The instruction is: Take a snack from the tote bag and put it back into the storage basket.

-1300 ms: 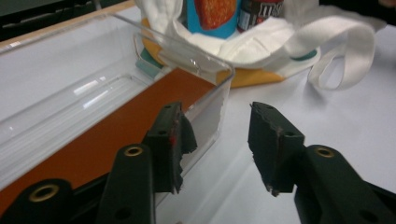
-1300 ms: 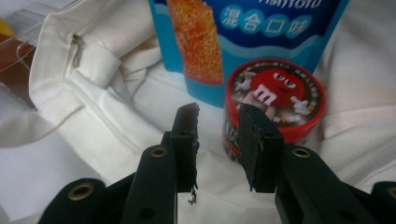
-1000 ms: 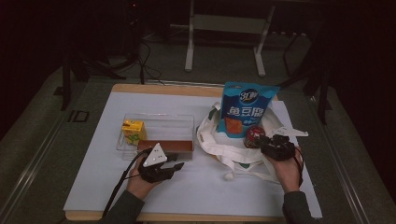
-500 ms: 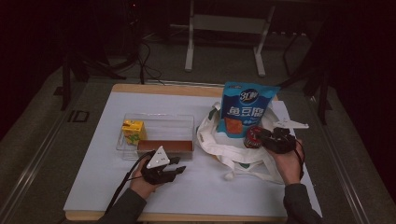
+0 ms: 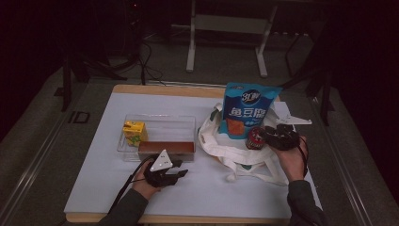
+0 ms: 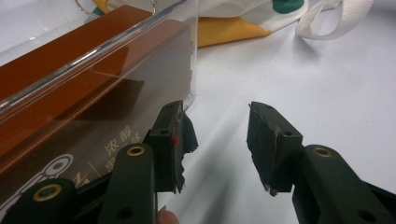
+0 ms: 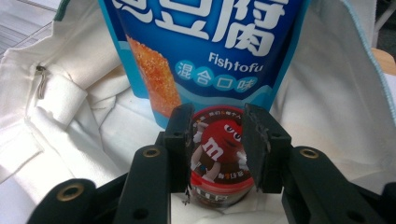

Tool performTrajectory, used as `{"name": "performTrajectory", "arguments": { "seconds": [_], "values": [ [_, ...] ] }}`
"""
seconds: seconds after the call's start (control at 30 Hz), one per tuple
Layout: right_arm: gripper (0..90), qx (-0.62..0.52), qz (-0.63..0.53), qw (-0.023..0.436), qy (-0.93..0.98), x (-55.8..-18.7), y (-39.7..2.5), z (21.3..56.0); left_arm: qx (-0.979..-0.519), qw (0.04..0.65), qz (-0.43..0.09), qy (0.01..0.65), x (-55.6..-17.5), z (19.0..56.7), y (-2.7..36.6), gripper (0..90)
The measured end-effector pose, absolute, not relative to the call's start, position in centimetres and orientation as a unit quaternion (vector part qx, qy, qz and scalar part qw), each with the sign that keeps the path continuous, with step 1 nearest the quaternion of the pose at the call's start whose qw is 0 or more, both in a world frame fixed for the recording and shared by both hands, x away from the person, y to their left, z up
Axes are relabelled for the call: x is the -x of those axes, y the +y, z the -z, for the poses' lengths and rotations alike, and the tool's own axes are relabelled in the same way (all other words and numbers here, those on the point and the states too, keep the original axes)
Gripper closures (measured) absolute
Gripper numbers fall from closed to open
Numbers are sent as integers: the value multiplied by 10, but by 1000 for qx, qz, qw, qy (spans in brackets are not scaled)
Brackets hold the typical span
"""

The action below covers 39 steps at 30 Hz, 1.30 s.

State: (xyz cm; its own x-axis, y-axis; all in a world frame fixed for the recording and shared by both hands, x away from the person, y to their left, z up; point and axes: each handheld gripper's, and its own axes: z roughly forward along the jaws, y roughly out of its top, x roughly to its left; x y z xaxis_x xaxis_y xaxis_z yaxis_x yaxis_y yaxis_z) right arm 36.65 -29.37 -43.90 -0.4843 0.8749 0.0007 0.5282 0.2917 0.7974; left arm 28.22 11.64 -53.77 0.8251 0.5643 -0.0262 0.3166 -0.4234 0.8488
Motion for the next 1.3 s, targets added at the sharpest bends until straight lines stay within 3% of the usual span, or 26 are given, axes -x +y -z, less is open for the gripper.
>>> {"name": "performTrajectory", "arguments": {
  "seconds": [0.27, 1.03, 1.3],
  "values": [
    [603, -458, -387, 226, 767, -373, -296, 432, -830, 469, -124, 276, -284, 538, 118, 588],
    [478, -484, -389, 236, 748, -402, -295, 413, -832, 477, -109, 263, -284, 539, 118, 434],
    [458, -482, -398, 231, 745, -416, -294, 404, -829, 478, -109, 268, -284, 539, 119, 449]
  ]
}}
